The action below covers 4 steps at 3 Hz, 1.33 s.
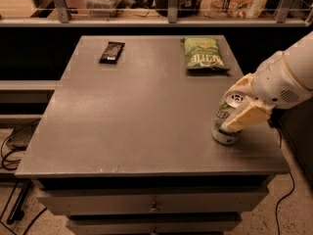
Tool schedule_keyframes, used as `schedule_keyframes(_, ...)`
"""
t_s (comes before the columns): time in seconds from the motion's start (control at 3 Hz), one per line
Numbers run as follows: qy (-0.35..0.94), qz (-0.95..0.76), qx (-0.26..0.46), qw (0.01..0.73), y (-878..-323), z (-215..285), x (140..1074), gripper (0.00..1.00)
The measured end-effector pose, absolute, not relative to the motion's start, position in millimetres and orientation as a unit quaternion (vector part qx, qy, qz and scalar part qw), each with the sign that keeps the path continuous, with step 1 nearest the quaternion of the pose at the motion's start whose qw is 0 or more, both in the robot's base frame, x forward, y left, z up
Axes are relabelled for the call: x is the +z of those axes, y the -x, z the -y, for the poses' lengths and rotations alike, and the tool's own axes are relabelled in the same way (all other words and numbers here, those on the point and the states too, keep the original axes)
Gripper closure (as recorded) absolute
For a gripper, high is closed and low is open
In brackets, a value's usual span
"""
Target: Move 7up can near rxbar chocolate
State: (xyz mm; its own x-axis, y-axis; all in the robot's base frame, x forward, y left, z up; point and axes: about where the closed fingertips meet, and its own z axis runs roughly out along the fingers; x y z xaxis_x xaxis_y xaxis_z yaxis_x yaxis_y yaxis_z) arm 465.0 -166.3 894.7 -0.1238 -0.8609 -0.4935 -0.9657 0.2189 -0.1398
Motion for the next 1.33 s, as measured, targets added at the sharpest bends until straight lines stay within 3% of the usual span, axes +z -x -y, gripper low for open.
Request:
schedule_keyframes(0.33,0.622,-0.736,0.097,0.249,-483.9,158.9,912.6,0.71)
schedule_keyframes(0.67,0.653,-0.695,0.073,0.291,-508.3,116.3,973.5,1.0)
schedule_keyframes(1.33,0.673,-0.665,0.063,0.316,-522.5,87.0,1006.5,1.0)
